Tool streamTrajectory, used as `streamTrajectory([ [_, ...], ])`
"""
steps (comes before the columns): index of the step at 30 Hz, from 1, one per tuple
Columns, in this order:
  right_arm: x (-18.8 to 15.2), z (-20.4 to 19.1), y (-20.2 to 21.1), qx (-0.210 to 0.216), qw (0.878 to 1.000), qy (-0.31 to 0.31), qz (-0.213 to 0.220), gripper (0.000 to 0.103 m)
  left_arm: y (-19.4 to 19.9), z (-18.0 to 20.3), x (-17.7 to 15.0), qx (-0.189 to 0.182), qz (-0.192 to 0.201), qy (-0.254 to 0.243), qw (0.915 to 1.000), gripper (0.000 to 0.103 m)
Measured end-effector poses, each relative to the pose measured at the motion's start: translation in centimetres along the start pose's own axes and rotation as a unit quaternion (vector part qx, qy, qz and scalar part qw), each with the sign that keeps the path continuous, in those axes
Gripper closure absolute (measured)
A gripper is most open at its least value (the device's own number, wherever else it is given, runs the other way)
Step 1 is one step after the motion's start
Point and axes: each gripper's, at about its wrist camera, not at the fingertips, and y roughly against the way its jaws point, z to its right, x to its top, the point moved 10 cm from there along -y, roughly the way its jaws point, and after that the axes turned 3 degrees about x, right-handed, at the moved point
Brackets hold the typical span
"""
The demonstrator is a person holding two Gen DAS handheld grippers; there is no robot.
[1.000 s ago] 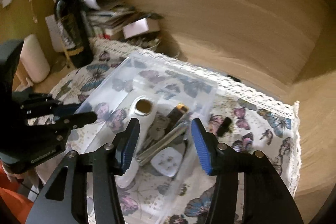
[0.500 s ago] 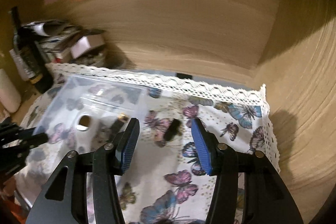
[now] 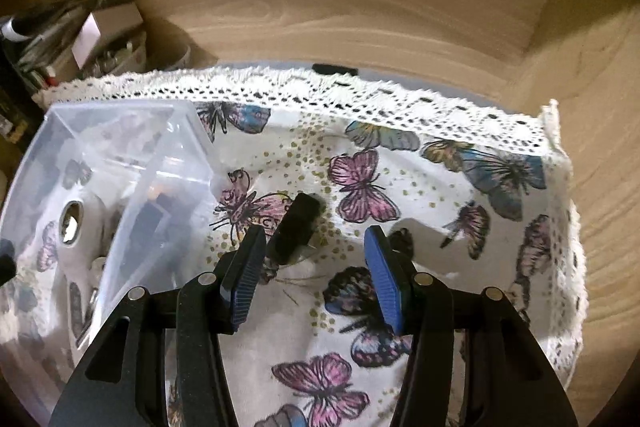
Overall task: Organize rigid objects
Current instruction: 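Grasp the small black cylindrical item with the right tool, then lower the black item into the clear box and release it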
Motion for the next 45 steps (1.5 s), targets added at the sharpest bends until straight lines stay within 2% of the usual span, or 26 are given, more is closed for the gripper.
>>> streamTrajectory([
  [6,-0.1,-0.5,-1.7,-0.005,1.0,0.016,-0.013,0.057,0.0,0.0,0.1,-0.002,0.0,0.001,1.0,0.09],
  [10,0.0,-0.7,-1.7,0.001,1.0,0.019,-0.013,0.079,0.0,0.0,0.1,-0.002,0.0,0.001,1.0,0.09],
  [15,-0.4,-0.6,-1.1,-0.004,1.0,0.011,-0.009,0.079,-0.1,0.0,0.2,-0.002,0.0,0.0,1.0,0.09],
  [19,-1.1,0.2,1.1,-0.002,1.0,0.005,0.003,0.079,-0.2,0.0,0.3,-0.001,0.0,-0.001,1.0,0.09],
  [29,-1.7,-0.8,9.0,0.001,0.997,0.021,0.076,0.079,-0.2,0.0,0.3,0.0,0.0,-0.002,1.0,0.09],
  [35,-1.2,-3.1,13.0,0.007,0.992,0.047,0.118,0.079,-0.2,0.0,0.2,0.002,0.001,-0.006,1.0,0.09],
  [37,-0.3,-4.4,13.1,0.008,0.991,0.055,0.125,0.079,-0.1,0.0,0.2,0.003,0.001,-0.007,1.0,0.09],
  [45,-0.6,-8.1,13.0,0.027,0.987,0.089,0.133,0.079,-0.2,0.0,0.2,0.007,0.0,-0.01,0.9999,0.09],
])
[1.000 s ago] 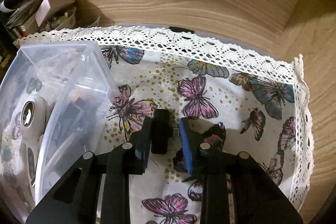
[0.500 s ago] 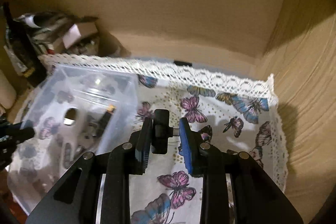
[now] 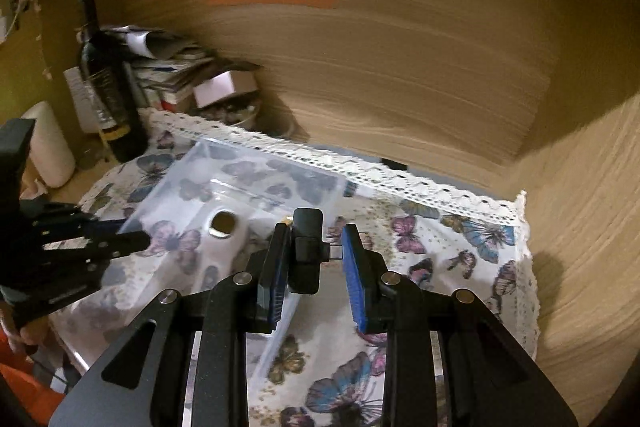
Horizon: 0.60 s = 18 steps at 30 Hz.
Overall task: Organize rigid objects
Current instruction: 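Lower the black item into the clear box and release it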
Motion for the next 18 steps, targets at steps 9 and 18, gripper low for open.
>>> streamTrajectory([
  [9,-2.0,-3.6,-3.5,0.039,0.998,0.022,-0.047,0.079,0.0,0.0,0.0,0.004,-0.001,-0.003,1.0,0.09],
  [18,-3.5,-4.9,-5.7,0.051,0.994,0.03,-0.089,0.079,0.1,0.0,0.0,0.005,-0.001,-0.005,1.0,0.09],
])
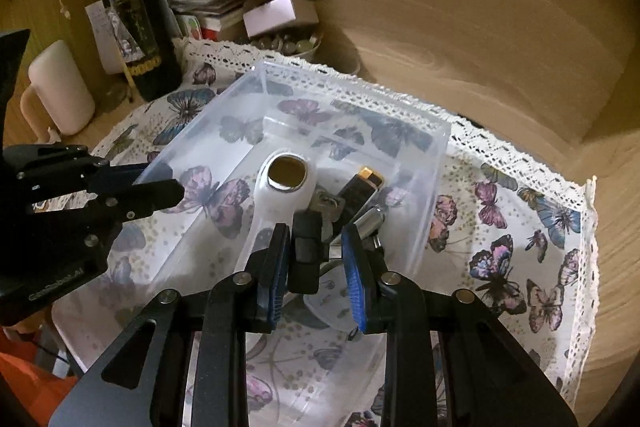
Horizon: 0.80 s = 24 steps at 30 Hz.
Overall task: Organize rigid objects
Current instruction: 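Lower the black item into the clear box and release it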
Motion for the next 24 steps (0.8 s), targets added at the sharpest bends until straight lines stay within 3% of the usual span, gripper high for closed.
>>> streamTrajectory([
  [2,0.0,0.1,0.1,-0.001,1.0,-0.003,0.001,0.077,0.0,-0.1,0.0,0.001,0.0,0.0,1.0,0.09],
  [5,0.3,0.5,0.8,-0.001,1.0,-0.01,0.011,0.066,0.0,-0.1,0.0,0.001,0.0,0.0,1.0,0.09],
  [8,0.6,0.9,2.0,-0.008,0.999,-0.015,0.027,0.064,0.0,-0.1,0.0,0.002,0.0,-0.001,1.0,0.09],
  [10,0.7,1.5,3.1,-0.016,0.999,-0.023,0.041,0.054,0.0,-0.2,-0.1,0.003,0.001,-0.002,1.0,0.09],
  [15,0.6,3.7,6.1,-0.048,0.995,-0.046,0.078,0.049,0.0,-0.2,0.0,0.005,0.001,-0.003,1.0,0.09],
  [19,0.0,5.7,8.7,-0.087,0.988,-0.07,0.109,0.031,0.0,-0.2,-0.1,0.005,0.001,-0.003,1.0,0.09],
  [24,-2.3,8.0,11.2,-0.125,0.979,-0.11,0.12,0.029,-0.1,-0.2,0.0,0.005,0.0,-0.004,1.0,0.09],
])
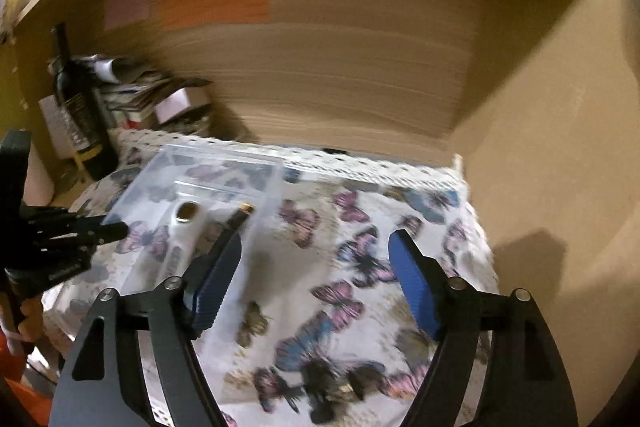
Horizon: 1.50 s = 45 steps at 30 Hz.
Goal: Organize rigid objects
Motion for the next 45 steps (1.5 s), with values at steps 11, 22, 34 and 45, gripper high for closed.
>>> streamTrajectory([
  [11,-7.5,3.4,-0.5,-0.031,0.995,-0.075,-0.062,0.029,0.0,0.0,0.0,0.001,0.001,0.0,1.0,0.09],
  [22,-13.4,4.9,-3.5,-0.017,0.981,-0.141,-0.135,0.06,-0.1,0.2,0.0,0.002,0.001,-0.001,1.0,0.09],
  [34,-10.7,4.0,-2.5,-0.019,0.988,-0.114,-0.103,0.072,-0.1,0.3,0.0,-0.001,0.0,0.001,1.0,0.09],
  [45,-3.7,1.9,-1.5,-0.005,0.998,-0.052,-0.036,0.072,-0.1,0.5,-0.2,-0.006,-0.004,0.004,1.0,0.09],
])
